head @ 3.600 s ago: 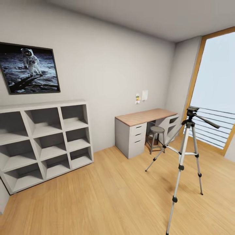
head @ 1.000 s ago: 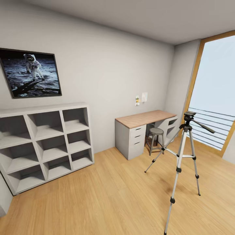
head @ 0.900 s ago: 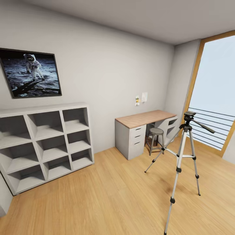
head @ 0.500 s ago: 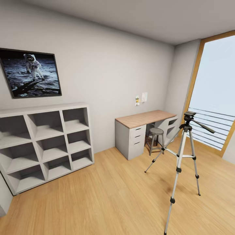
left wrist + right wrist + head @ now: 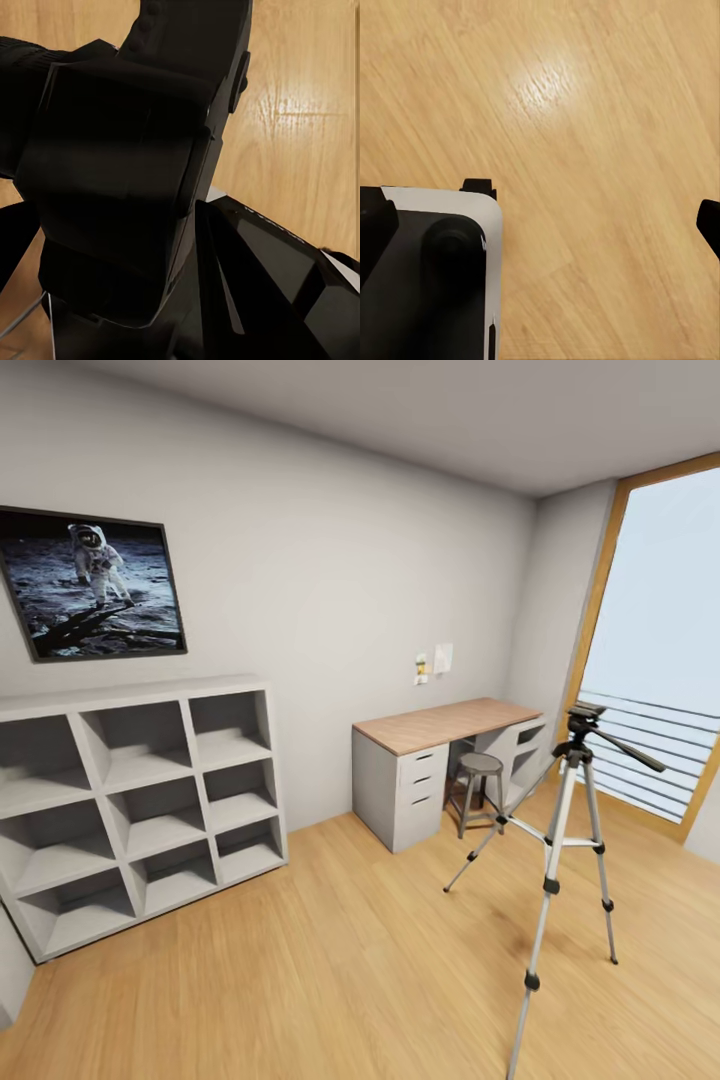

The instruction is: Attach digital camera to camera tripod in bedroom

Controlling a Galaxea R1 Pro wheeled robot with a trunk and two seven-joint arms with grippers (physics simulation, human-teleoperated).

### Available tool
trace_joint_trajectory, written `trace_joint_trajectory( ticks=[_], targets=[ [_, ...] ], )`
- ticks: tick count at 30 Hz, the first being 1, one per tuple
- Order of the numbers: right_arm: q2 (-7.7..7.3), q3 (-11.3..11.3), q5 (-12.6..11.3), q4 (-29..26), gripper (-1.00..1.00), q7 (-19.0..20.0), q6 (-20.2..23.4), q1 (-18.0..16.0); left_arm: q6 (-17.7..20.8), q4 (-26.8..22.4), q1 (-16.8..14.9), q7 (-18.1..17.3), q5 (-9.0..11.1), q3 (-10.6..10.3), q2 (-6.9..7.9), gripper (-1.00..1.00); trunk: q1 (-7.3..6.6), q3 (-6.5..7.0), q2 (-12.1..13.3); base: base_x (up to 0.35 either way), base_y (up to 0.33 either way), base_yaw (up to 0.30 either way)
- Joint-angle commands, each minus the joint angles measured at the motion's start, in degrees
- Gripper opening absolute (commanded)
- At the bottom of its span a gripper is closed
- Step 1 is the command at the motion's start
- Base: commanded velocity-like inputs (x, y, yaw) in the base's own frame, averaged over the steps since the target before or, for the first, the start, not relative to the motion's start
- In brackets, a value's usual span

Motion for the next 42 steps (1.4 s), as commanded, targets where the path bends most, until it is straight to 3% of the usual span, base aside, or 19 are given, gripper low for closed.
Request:
trace_joint_trajectory(
  ticks=[1, 19, 31, 42],
  targets=[
    [-0.04, -0.5, 0.4, 0.2, 1.0, 0.1, -0.3, -0.1, 0.2, 0.0, 0.0, 0.2, 0.3, -0.5, 0.01, -1.0, 0.05, -0.02, 0.0, 0.28, 0.0, 0.0],
    [-0.06, -0.5, 0.3, 0.2, 1.0, 0.2, -0.7, -0.1, 0.2, 0.0, 0.0, 0.1, 0.2, -0.6, -0.04, -1.0, 0.05, -0.02, 0.0, 0.318, 0.0, -0.002],
    [-0.04, -0.5, 0.3, 0.2, 1.0, 0.2, -0.6, -0.1, 0.2, 0.0, 0.0, 0.1, 0.2, -0.6, -0.06, -1.0, 0.05, -0.02, 0.0, 0.324, 0.0, -0.168],
    [-0.04, -0.5, 0.3, 0.2, 1.0, 0.1, -0.8, -0.1, 0.2, 0.0, 0.0, 0.1, 0.2, -0.5, -0.06, -1.0, 0.05, -0.02, 0.0, 0.303, 0.0, -0.022]
  ],
)
